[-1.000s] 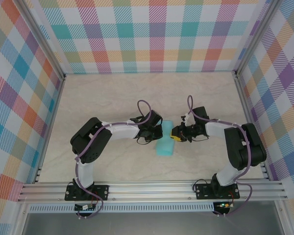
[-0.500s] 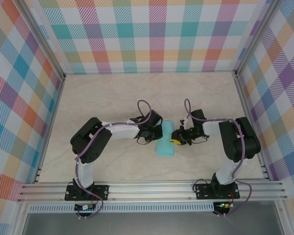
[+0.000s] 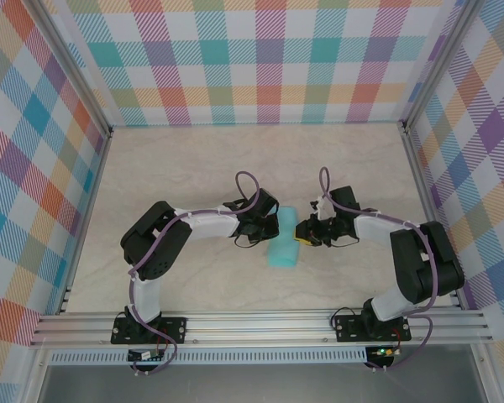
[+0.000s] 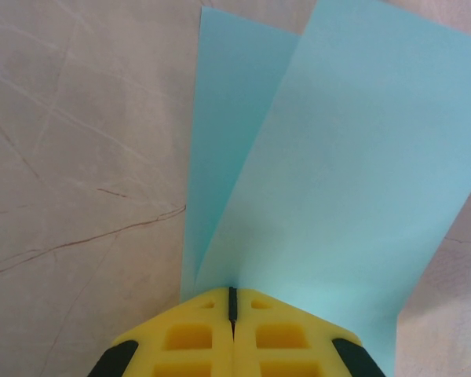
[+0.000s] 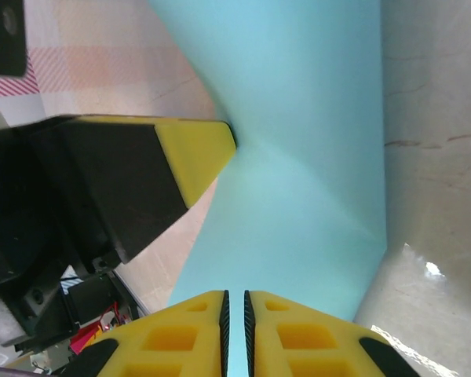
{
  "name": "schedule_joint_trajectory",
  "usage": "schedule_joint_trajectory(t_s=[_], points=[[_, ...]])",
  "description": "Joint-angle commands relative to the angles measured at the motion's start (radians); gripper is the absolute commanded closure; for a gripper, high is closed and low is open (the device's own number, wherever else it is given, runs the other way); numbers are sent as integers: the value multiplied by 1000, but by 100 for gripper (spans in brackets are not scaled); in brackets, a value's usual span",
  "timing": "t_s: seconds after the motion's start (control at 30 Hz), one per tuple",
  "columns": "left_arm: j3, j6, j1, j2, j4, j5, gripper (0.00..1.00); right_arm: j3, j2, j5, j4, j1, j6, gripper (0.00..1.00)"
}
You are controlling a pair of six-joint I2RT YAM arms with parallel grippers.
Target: Fold a paper plane with a square sheet of paper (pick it up from the middle)
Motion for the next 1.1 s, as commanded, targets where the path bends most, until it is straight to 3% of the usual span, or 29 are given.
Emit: schedule_joint_trajectory(t_s=[0.0,0.47,0.8,1.07], points=[[-3,17,-12,27,-95,-21,100,-27,9,4,36,25,-28,85],[-9,24,-12,15,-105,-31,100,-87,67,123,40,28,2,87],[-7,24,-14,15,-105,-28,100,-102,-86,29,43,58,-9,88],[-6,25,-13,15,-104,-26,100,-170,-27,69,87,67,22,89]])
